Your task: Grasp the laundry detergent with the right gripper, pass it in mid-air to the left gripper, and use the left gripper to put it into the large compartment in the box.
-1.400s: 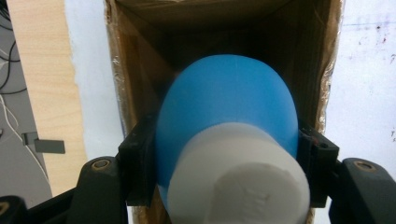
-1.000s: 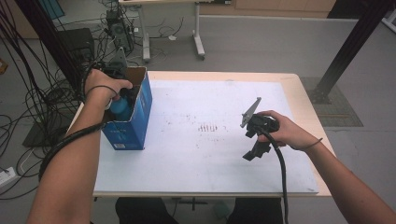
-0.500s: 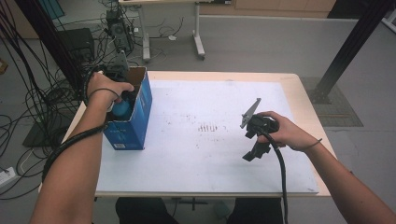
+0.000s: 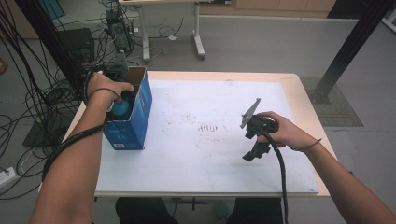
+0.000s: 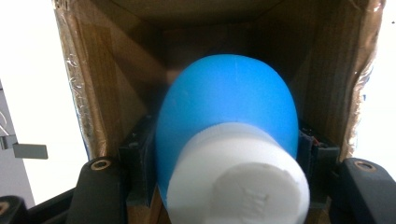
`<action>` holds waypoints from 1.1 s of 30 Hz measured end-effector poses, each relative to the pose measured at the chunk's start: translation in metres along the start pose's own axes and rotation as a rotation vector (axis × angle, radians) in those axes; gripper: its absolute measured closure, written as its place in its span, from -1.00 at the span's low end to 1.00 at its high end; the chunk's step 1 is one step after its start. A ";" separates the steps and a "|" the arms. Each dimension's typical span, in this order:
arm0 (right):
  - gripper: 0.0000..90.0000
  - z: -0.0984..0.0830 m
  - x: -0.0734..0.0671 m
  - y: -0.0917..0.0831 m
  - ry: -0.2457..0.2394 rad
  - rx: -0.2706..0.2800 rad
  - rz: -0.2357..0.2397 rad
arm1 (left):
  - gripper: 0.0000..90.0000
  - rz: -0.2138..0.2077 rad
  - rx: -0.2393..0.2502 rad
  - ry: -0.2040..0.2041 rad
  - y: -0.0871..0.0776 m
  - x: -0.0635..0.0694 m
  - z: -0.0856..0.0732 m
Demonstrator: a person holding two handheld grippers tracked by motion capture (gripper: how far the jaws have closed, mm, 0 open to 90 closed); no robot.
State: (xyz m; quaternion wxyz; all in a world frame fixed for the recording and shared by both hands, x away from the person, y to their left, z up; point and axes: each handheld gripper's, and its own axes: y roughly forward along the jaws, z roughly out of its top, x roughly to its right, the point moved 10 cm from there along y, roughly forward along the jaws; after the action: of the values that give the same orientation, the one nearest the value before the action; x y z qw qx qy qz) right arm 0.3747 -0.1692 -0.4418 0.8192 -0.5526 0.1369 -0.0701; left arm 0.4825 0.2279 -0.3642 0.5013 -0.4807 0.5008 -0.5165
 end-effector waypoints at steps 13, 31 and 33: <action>-0.91 -0.002 0.000 0.001 0.009 -0.003 0.004 | -0.17 -0.006 0.000 -0.013 0.000 -0.001 0.000; -0.90 -0.005 0.002 0.003 0.016 -0.005 0.005 | -0.18 -0.012 -0.002 -0.026 0.000 -0.002 0.001; -0.90 -0.005 0.002 0.003 0.015 -0.005 0.008 | -0.18 -0.013 -0.001 -0.025 0.000 -0.002 0.001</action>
State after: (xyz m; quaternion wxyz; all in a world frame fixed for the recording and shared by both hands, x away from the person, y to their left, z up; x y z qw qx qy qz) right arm 0.3754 -0.1731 -0.4465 0.8170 -0.5534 0.1455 -0.0706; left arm 0.4841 0.2304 -0.3644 0.5040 -0.4907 0.4915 -0.5134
